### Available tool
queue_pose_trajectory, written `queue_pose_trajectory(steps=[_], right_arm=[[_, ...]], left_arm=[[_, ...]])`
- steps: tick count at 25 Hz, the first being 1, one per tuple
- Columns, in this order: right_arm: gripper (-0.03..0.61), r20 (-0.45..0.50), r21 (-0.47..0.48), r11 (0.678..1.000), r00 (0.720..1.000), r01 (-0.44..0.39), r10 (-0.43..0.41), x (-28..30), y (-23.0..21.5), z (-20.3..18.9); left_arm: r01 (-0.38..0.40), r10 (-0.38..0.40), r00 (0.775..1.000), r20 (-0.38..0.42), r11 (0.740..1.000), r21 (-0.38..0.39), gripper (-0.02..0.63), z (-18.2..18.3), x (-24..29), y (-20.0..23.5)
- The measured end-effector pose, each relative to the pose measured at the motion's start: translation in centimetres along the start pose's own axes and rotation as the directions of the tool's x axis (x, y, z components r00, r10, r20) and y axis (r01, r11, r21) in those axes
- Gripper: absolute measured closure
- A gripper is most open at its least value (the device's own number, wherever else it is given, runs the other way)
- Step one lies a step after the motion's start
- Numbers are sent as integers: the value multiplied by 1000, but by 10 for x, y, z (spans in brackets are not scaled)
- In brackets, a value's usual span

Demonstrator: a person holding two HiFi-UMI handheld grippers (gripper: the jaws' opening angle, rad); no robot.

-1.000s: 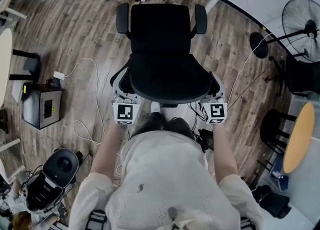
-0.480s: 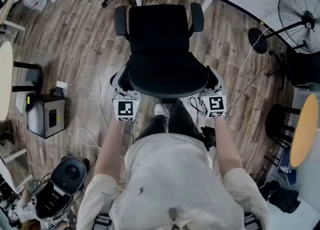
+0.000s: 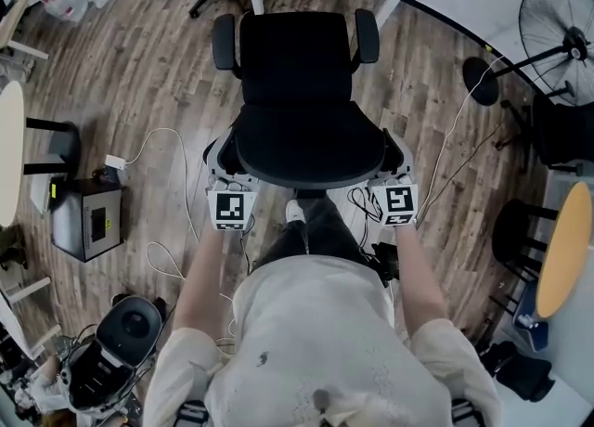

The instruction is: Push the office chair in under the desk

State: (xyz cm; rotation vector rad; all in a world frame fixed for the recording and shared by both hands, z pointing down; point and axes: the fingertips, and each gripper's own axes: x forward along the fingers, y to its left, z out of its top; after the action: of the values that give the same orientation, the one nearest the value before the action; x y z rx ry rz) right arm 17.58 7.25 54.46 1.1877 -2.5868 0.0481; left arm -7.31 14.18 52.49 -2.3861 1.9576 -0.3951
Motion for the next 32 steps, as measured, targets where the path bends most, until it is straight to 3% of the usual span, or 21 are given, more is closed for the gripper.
queue_pose_trajectory(steps=[32], right_arm=[[337,-11,-2,999,999,34,-34,77,-59,11]], left_arm=[[28,-28,1000,-1,1000,-13,305,8,98,28]])
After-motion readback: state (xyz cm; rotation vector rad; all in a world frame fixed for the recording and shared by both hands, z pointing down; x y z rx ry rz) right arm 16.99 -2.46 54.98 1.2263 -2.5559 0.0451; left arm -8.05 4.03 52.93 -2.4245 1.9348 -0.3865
